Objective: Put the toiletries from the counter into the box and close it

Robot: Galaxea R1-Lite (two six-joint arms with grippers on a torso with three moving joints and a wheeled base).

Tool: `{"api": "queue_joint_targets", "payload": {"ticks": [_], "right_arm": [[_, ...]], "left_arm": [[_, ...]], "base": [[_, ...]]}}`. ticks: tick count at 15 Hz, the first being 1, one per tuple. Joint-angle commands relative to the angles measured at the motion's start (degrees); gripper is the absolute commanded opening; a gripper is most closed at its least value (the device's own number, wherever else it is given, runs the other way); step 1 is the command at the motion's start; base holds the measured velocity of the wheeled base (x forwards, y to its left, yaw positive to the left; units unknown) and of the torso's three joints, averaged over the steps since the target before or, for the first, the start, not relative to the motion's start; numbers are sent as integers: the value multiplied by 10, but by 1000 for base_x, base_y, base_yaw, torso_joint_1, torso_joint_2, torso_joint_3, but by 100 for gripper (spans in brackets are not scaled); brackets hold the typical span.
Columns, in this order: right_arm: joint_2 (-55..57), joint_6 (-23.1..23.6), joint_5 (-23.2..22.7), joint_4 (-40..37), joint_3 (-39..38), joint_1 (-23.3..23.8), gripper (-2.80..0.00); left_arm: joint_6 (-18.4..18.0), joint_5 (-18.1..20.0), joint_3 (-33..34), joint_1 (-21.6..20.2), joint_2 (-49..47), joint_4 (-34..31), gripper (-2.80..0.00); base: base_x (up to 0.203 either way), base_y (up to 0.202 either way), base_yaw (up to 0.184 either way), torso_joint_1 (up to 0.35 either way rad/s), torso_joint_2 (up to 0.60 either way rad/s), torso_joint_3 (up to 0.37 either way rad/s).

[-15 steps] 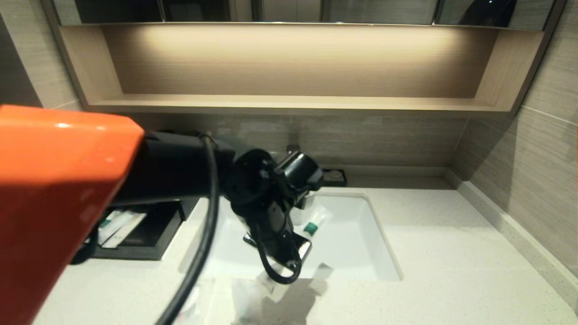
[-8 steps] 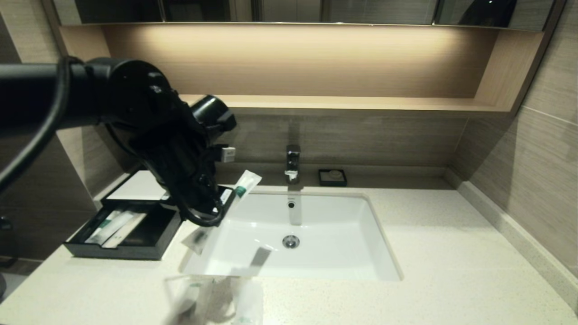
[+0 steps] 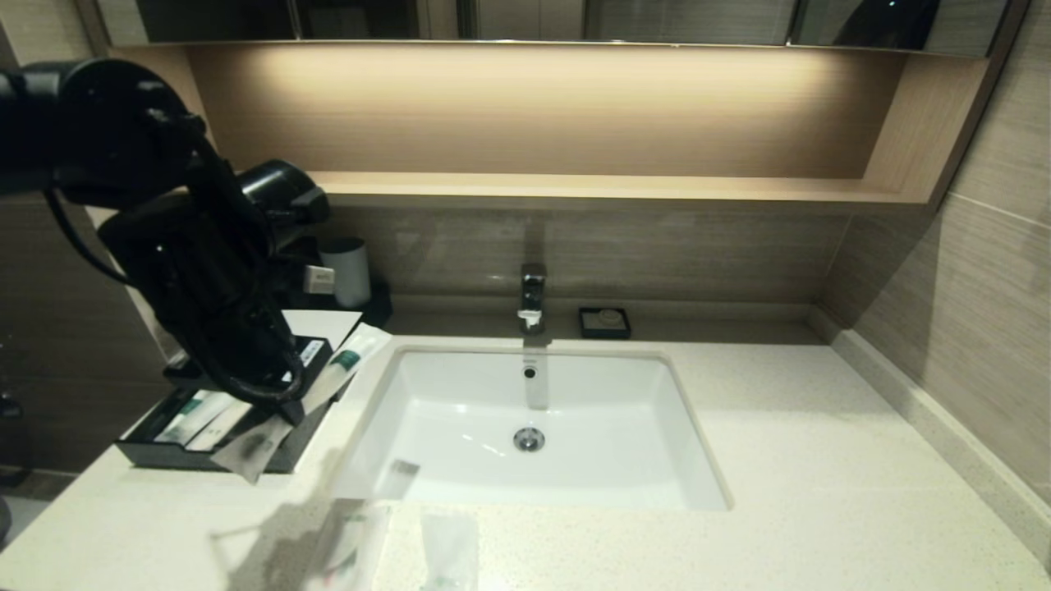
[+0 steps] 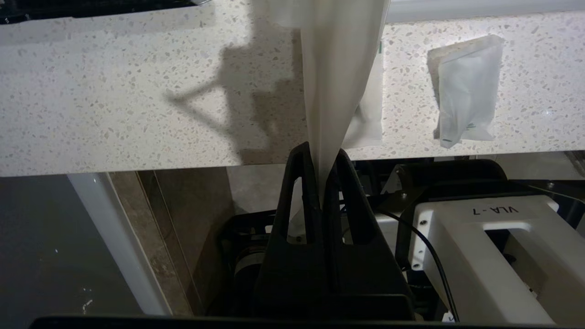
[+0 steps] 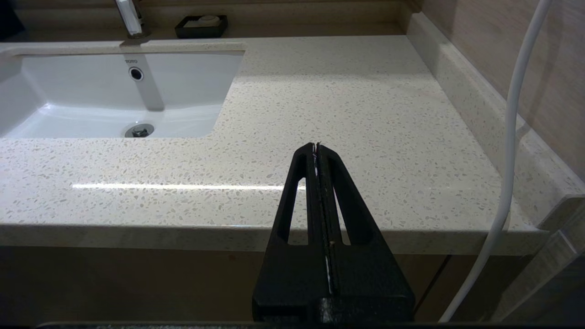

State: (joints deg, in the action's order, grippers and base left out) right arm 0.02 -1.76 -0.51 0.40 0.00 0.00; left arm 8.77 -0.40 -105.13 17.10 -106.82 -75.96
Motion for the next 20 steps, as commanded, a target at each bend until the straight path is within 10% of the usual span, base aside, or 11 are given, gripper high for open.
{"api": "queue_joint_targets", "payload": {"ticks": [1, 13, 20], "right_arm": [[1, 0, 0, 0, 0, 0, -280], [1, 0, 0, 0, 0, 0, -280], [1, 0, 0, 0, 0, 0, -280]], "left_arm": [[-3, 0, 19, -42, 19, -6, -280], [-112, -1, 32, -279, 42, -72, -280], [-115, 3, 33, -291, 29, -117, -280]], "base": [[0, 0, 0, 0, 0, 0], [0, 0, 0, 0, 0, 0], [0, 0, 0, 0, 0, 0]]}}
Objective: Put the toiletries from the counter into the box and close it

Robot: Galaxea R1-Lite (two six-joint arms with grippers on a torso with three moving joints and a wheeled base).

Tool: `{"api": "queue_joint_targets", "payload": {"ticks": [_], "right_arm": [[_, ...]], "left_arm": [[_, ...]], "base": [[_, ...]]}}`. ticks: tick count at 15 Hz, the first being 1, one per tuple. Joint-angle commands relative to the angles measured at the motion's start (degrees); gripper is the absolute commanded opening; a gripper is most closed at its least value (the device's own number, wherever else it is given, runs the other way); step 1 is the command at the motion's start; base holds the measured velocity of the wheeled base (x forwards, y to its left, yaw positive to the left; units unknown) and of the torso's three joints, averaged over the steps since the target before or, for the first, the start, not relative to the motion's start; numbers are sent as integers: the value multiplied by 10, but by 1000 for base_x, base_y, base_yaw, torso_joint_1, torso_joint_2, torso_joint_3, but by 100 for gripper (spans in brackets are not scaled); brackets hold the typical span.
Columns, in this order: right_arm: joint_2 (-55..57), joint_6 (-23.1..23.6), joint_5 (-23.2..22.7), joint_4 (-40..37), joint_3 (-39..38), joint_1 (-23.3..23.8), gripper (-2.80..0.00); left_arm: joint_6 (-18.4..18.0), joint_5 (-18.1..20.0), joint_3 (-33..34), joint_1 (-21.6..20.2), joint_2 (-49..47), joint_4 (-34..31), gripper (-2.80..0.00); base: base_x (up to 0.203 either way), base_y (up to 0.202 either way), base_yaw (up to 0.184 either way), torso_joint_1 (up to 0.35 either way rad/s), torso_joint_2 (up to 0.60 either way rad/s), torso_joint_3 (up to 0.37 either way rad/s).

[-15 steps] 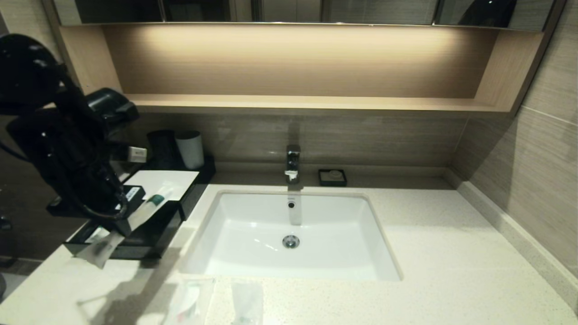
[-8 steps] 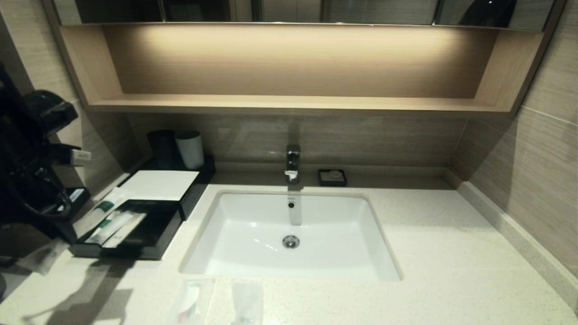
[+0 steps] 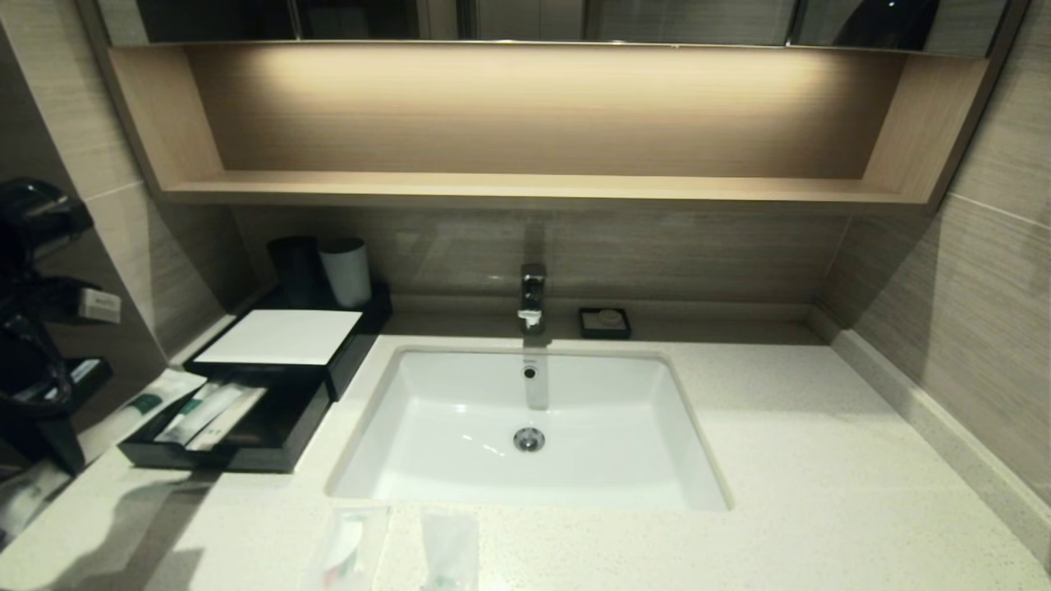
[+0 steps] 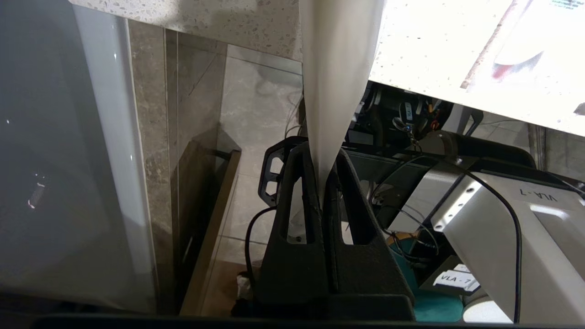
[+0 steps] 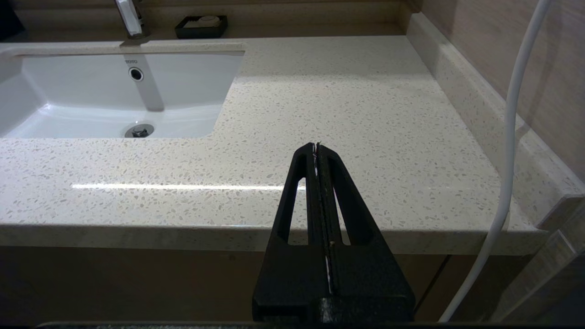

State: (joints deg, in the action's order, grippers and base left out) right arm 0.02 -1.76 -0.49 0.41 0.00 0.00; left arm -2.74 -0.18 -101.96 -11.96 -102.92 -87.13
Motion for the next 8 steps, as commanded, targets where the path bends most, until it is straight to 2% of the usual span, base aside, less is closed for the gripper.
{"api": "queue_joint_targets", "payload": {"ticks": [1, 8], "right_arm": [[1, 0, 0, 0, 0, 0, -280], [1, 0, 0, 0, 0, 0, -280]], "left_arm": [[0, 1, 1, -1, -18, -5, -280], [0, 2, -2, -1, -68, 2, -280]], "base": [[0, 0, 0, 0, 0, 0], [0, 0, 0, 0, 0, 0]]}}
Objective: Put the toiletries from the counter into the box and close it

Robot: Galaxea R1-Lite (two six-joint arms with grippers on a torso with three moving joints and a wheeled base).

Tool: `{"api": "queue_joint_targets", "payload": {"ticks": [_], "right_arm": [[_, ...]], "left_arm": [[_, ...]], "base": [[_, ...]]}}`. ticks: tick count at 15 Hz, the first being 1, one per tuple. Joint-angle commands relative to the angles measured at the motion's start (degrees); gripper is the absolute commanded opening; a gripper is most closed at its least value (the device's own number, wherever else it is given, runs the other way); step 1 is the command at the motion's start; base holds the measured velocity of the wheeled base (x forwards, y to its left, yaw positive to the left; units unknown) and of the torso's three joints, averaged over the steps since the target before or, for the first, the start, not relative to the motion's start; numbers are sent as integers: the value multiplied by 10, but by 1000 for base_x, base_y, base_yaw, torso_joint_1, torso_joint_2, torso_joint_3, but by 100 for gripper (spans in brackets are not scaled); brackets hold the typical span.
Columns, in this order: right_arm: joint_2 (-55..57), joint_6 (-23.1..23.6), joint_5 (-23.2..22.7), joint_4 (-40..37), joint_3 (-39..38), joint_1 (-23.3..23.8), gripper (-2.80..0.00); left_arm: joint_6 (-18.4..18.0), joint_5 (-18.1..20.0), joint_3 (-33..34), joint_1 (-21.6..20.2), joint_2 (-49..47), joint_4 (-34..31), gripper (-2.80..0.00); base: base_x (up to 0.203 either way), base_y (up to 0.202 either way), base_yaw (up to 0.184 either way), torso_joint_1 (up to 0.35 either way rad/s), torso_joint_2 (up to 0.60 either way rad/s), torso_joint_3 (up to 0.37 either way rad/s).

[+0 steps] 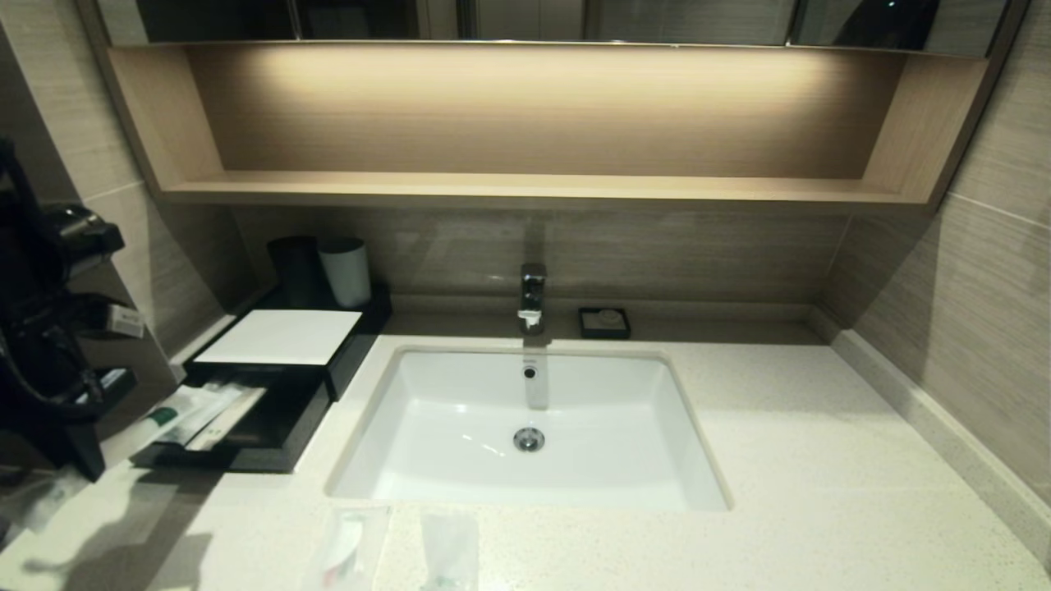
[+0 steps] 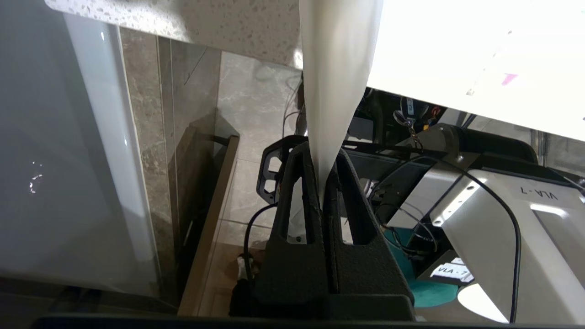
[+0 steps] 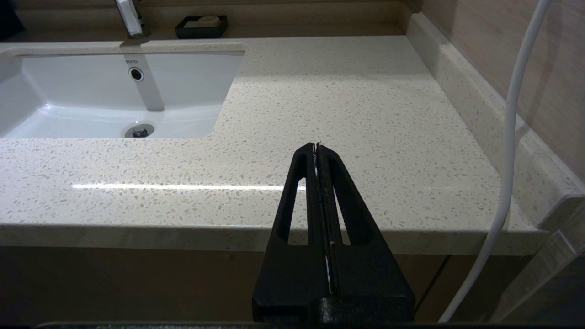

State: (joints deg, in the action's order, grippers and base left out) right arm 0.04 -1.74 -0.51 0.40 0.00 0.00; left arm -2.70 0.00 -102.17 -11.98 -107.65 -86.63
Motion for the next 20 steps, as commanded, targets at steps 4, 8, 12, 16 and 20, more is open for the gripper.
{"api": "queue_joint_targets", "payload": {"ticks": [4, 8, 12, 16, 20], "right_arm": [[1, 0, 0, 0, 0, 0, -280], [1, 0, 0, 0, 0, 0, -280], [1, 0, 0, 0, 0, 0, -280], [1, 0, 0, 0, 0, 0, -280], [1, 0, 0, 0, 0, 0, -280]], "left_arm": [[0, 0, 0, -1, -51, 16, -280], [0, -2, -1, -1, -83, 41, -280], [0, -5, -2, -1, -103, 76, -280], [1, -4, -46, -2, -135, 74, -280], [1, -1, -75, -1, -161, 75, -280]], "base": [[0, 0, 0, 0, 0, 0], [0, 0, 0, 0, 0, 0], [0, 0, 0, 0, 0, 0], [0, 0, 0, 0, 0, 0], [0, 0, 0, 0, 0, 0]]}}
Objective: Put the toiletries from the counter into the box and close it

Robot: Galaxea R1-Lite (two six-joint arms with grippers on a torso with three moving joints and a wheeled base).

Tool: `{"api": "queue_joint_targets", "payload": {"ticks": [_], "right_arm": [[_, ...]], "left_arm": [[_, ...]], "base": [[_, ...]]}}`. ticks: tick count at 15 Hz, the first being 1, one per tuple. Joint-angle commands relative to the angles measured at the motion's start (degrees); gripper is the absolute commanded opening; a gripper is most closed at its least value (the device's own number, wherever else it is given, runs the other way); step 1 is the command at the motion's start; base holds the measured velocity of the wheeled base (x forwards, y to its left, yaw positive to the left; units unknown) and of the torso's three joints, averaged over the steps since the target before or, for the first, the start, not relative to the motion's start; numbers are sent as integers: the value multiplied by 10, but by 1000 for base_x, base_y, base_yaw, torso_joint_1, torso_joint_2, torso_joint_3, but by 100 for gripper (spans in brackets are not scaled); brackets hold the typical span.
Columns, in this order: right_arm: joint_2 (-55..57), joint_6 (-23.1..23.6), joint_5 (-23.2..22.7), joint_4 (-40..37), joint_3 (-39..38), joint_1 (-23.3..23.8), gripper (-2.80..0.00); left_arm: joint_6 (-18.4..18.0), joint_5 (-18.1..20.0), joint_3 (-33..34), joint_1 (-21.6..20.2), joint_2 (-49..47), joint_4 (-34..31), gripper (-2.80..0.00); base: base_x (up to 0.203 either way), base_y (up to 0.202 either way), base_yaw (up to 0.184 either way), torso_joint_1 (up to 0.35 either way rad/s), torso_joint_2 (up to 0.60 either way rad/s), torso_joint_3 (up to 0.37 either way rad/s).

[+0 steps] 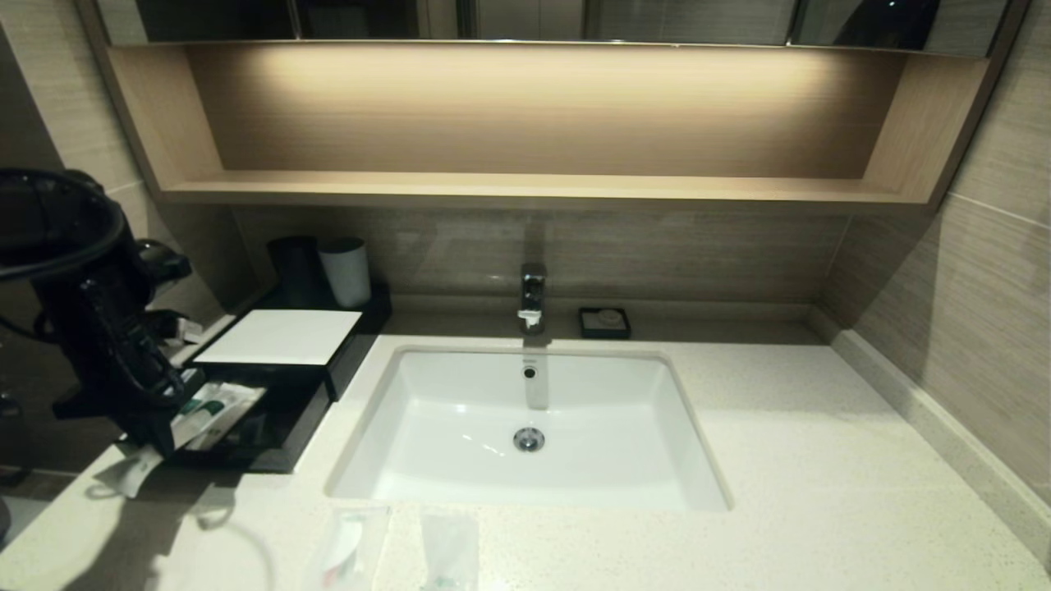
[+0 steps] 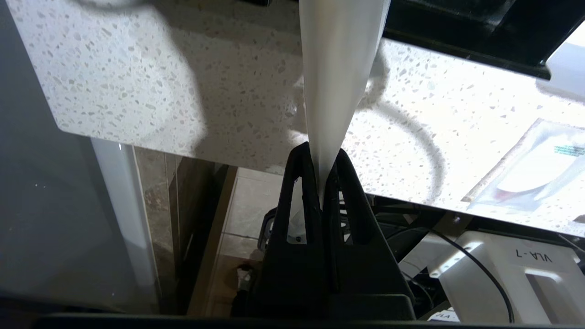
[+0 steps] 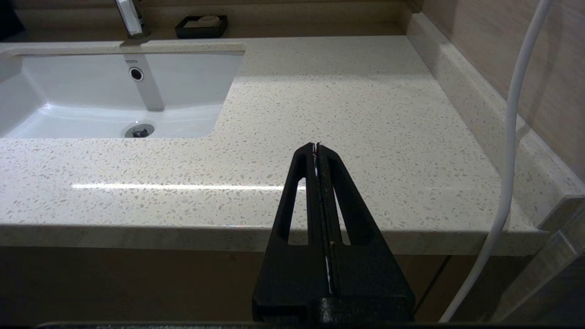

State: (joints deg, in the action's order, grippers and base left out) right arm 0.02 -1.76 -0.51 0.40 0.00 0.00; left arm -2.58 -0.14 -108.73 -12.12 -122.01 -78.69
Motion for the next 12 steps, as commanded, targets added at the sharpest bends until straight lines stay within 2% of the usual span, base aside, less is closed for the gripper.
{"api": "queue_joint_targets", "payload": {"ticks": [1, 12], "right_arm": [[1, 0, 0, 0, 0, 0, -280], [1, 0, 0, 0, 0, 0, -280]], "left_arm": [[-1, 0, -10, 0, -20, -2, -280], [-1, 0, -25, 0, -51, 65, -280]], "base": [[0, 0, 0, 0, 0, 0], [0, 0, 0, 0, 0, 0]]}}
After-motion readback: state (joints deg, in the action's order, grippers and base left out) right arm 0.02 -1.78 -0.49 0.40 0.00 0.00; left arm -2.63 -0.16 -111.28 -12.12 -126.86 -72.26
